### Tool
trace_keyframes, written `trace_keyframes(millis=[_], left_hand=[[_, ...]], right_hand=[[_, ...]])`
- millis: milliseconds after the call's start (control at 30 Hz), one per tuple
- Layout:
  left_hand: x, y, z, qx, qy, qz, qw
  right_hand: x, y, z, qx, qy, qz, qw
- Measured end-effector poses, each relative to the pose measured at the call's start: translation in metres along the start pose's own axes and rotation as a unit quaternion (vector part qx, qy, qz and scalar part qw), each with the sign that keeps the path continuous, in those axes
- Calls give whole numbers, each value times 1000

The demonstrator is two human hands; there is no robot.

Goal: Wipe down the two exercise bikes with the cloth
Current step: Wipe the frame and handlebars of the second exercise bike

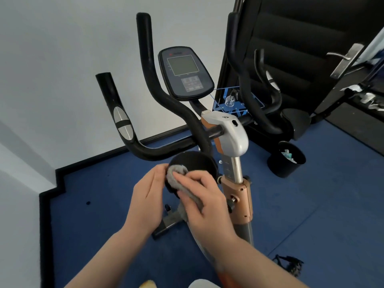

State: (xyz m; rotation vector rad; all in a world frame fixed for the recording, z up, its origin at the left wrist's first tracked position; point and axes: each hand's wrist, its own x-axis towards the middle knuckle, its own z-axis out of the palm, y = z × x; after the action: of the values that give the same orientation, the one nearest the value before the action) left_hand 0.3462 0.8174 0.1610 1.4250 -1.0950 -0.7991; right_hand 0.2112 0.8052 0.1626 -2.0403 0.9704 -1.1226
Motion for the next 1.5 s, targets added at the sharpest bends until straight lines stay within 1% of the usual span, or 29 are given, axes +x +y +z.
trace_keyframes(millis=[67,133,167,200,233,267,333,367,467,533,567,633,700,767,833,867,900,933,967,1000,1033,1133,1200,1267,1300,1367,1433,1500], left_hand=[[0,3,2,6,8,-7,1000],[2,9,6,10,18,-14,1000],[2,13,7,18,22,-15,999],[3,16,8,29,25,-15,999],[4,19,9,35,29,-14,999],[6,23,10,35,35,-13,999],[11,29,13,34,38,-8,999],[14,32,17,39,35,-7,999],[22,35,29,61,26,4,998],[24,33,34,87,27,10,996],[24,31,34,100,31,12,994],[22,29,34,122,40,17,992],[20,28,33,137,41,21,990],[19,29,34,145,44,26,988],[18,30,36,146,56,25,987],[17,30,37,147,63,25,987],[16,30,38,150,71,25,986],[15,30,39,151,78,25,985],[14,29,39,150,82,26,985],[14,29,40,149,84,26,985],[13,28,40,148,85,26,985],[13,28,41,142,100,27,984],[14,27,43,140,115,27,983],[15,26,45,135,126,33,982],[15,26,45,132,129,38,982],[16,25,46,123,128,42,983],[14,25,45,121,120,34,985],[13,26,44,121,117,34,985]], right_hand=[[-8,16,-20,-84,-39,-56,994],[-9,28,-40,-192,-92,-127,969],[-7,32,-49,-233,-105,-159,954],[-5,34,-58,-257,-97,-181,944],[-2,33,-67,-259,-62,-183,946],[3,31,-74,-245,-3,-162,956],[17,23,-77,-192,124,-94,969],[24,21,-72,-172,146,-69,972],[20,25,-43,-144,118,-47,981],[-1,38,-30,-144,137,-43,979],[-12,43,-27,-141,144,-39,979],[-25,47,-27,-129,130,-41,982],[-24,44,-35,-107,125,-48,985],[-9,34,-49,-52,175,-15,983],[18,27,-62,2,228,46,973],[35,26,-66,21,218,76,973],[51,30,-66,31,180,104,978],[63,35,-62,39,122,128,983],[70,42,-57,49,74,138,987],[73,47,-52,61,46,134,988],[71,50,-48,58,36,118,991],[53,62,-48,-2,32,21,999],[50,69,-52,-11,8,-38,999],[67,73,-52,-7,-2,-67,998],[82,73,-50,4,6,-57,998],[119,71,-43,34,36,3,999],[139,66,-40,36,36,46,998],[129,66,-39,31,28,39,998]])
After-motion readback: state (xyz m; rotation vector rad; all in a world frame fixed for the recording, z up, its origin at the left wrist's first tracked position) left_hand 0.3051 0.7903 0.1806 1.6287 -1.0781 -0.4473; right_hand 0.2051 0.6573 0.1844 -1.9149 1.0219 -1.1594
